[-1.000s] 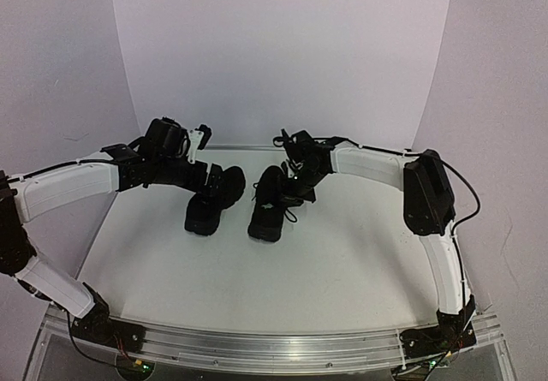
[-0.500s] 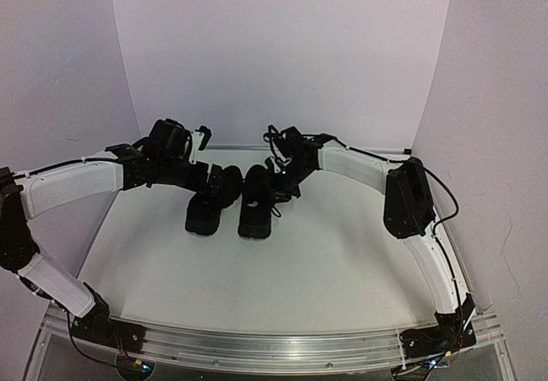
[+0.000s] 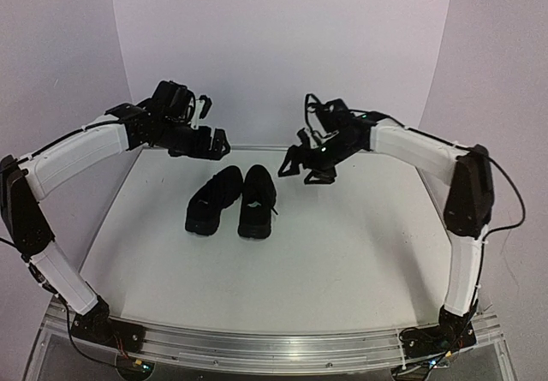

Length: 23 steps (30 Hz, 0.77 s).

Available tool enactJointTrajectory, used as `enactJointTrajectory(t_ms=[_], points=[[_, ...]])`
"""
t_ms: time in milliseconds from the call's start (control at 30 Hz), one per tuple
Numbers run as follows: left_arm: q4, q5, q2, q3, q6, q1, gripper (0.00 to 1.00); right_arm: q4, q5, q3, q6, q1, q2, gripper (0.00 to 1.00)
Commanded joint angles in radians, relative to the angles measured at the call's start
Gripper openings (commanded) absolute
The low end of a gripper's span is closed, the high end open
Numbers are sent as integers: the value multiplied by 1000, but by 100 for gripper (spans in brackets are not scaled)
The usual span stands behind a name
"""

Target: Tie the shoes

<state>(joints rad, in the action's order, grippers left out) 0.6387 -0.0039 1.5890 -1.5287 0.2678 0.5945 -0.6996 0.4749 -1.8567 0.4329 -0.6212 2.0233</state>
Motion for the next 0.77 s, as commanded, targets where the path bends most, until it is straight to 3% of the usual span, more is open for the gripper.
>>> enactJointTrajectory(t_ms=[0,100,233,433,533,733], points=[[111,98,-29,-71,15,-67,100,47,-32,103,-35,30,-247,90],[135,152,-61,-41,23,-125,100,106,-38,239,-13,32,-358,91],[207,125,-106,65,41,-134,100,201,-36,474,42,31,-525,92],[183,199,-295,331,127,-133,100,344,-6,848,207,32,-785,93],[164,213,-413,456,195,-133,100,348,-8,952,237,31,-894,94],[224,202,-522,532,220,-131,100,354,5,1055,282,17,-961,97]])
